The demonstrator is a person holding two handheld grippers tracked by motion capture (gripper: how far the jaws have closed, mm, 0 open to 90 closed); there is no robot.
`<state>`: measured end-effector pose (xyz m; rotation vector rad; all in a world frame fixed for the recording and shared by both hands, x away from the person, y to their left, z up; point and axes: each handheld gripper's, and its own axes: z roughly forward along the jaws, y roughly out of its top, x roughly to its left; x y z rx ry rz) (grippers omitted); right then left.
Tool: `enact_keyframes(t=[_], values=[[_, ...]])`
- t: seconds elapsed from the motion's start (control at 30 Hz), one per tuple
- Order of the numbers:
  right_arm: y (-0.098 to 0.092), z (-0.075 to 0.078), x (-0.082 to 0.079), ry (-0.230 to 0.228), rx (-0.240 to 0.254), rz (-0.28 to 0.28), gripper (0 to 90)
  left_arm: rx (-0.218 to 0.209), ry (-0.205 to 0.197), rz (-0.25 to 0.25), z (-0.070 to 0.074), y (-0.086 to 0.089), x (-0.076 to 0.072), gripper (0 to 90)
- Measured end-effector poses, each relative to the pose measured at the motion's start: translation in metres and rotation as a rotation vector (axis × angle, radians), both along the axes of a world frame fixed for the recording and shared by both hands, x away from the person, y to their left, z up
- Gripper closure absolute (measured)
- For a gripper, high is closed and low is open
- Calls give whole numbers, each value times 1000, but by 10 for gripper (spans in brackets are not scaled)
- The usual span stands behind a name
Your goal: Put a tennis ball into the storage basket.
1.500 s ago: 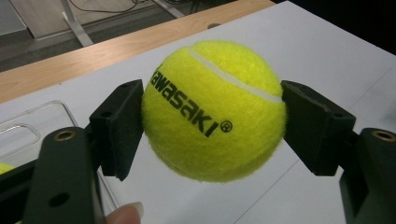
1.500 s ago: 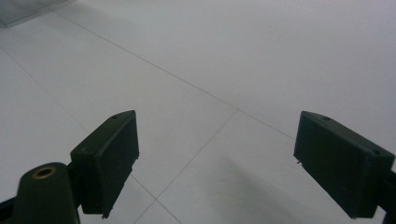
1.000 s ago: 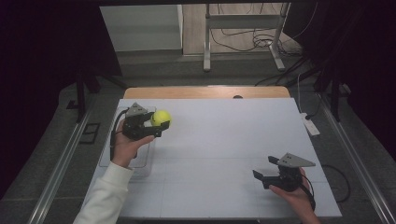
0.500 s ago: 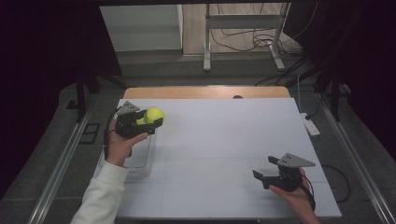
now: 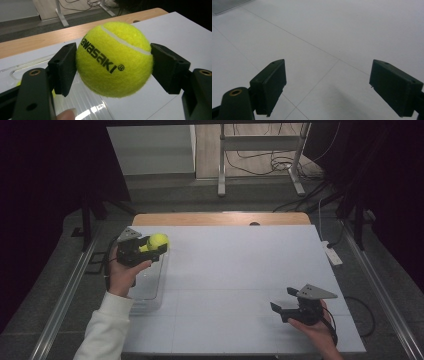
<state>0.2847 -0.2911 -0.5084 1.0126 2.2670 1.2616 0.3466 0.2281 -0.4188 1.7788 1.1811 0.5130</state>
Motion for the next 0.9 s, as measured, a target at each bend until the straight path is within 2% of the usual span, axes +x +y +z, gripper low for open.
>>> enact_keyframes(t=[0.9], values=[[0, 0, 0, -2, 0, 2, 145, 16, 16, 85, -7, 23, 4, 268]])
